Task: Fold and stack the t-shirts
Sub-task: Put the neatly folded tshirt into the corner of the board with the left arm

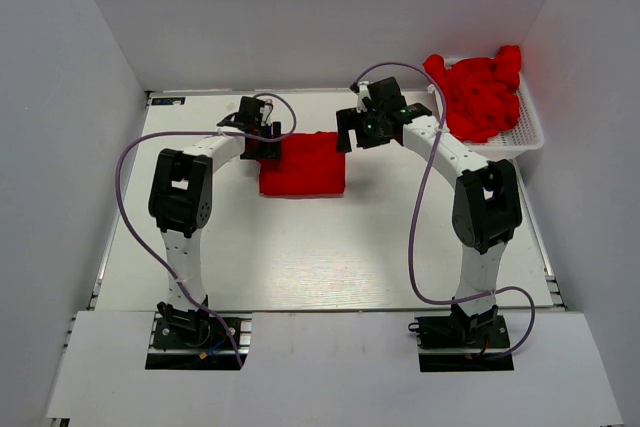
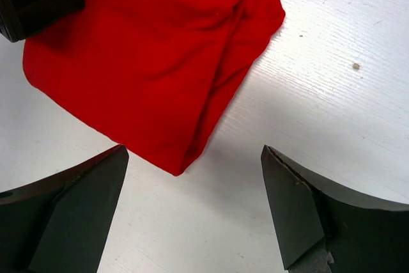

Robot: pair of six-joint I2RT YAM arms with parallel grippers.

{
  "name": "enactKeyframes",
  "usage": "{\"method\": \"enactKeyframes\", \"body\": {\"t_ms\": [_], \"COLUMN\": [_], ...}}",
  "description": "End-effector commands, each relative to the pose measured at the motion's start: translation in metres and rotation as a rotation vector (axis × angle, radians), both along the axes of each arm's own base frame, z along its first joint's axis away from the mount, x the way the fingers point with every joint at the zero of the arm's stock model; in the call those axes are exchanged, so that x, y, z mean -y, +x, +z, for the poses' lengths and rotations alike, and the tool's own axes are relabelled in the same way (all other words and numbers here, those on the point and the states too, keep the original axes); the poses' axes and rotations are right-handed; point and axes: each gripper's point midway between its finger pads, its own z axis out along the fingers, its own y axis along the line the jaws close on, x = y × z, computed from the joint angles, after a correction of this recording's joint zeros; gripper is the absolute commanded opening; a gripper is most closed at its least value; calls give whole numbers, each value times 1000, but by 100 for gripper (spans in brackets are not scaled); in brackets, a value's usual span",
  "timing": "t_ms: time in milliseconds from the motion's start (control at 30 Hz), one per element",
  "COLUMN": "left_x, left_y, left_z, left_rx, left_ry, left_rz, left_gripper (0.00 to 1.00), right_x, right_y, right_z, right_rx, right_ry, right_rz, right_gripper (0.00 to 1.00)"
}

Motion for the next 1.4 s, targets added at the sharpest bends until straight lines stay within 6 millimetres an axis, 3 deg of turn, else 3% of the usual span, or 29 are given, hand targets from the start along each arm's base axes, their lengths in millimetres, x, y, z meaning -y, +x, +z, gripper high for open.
{"method": "enactKeyframes", "body": {"t_ms": [0,100,133,167,233,300,367,533,600,667,700,733,800,833,1167,1233,1333,1367], "left_x": [3,11,14,20,29,28,28,5,-4,-30,-38,-45,-66,-74,-172,-199,-230,-238], "left_y": [17,14,13,9,10,10,12,30,36,41,50,52,63,64,101,104,118,121], "left_z": [19,11,9,6,19,24,32,58,61,54,62,53,60,53,71,59,72,62], "left_rx": [94,100,101,91,131,151,174,209,198,169,184,164,188,179,264,229,253,242], "left_ry": [-19,-53,-63,-94,-126,-123,-120,-67,-36,13,27,42,79,108,205,226,235,235], "left_rz": [-26,-64,-86,-112,-164,-173,-181,-128,-106,-51,-40,-41,-62,-83,-10,24,64,75], "left_gripper": [75,58,42,35,14,1,0,0,0,0,0,0,0,0,0,0,0,0], "right_x": [4,3,3,5,6,5,8,8,6,5,6,7,8,8,11,11,9,9], "right_y": [1,0,-1,-1,-2,-2,-1,0,-1,-2,-1,0,0,0,1,2,3,4], "right_z": [14,10,9,8,6,7,6,6,6,5,4,6,5,5,-4,-5,-7,-9], "right_rx": [41,37,32,33,25,29,30,35,31,25,30,33,34,36,19,18,10,7], "right_ry": [-7,-13,-11,-15,-18,-20,-25,-23,-20,-18,-22,-19,-26,-30,-50,-54,-52,-52], "right_rz": [6,12,12,9,6,4,-3,0,3,1,2,-2,-6,-5,-11,-11,-15,-14], "right_gripper": [90,90,90,90,90,90,90,90,90,90,90,90,90,90,90,90,90,90]}}
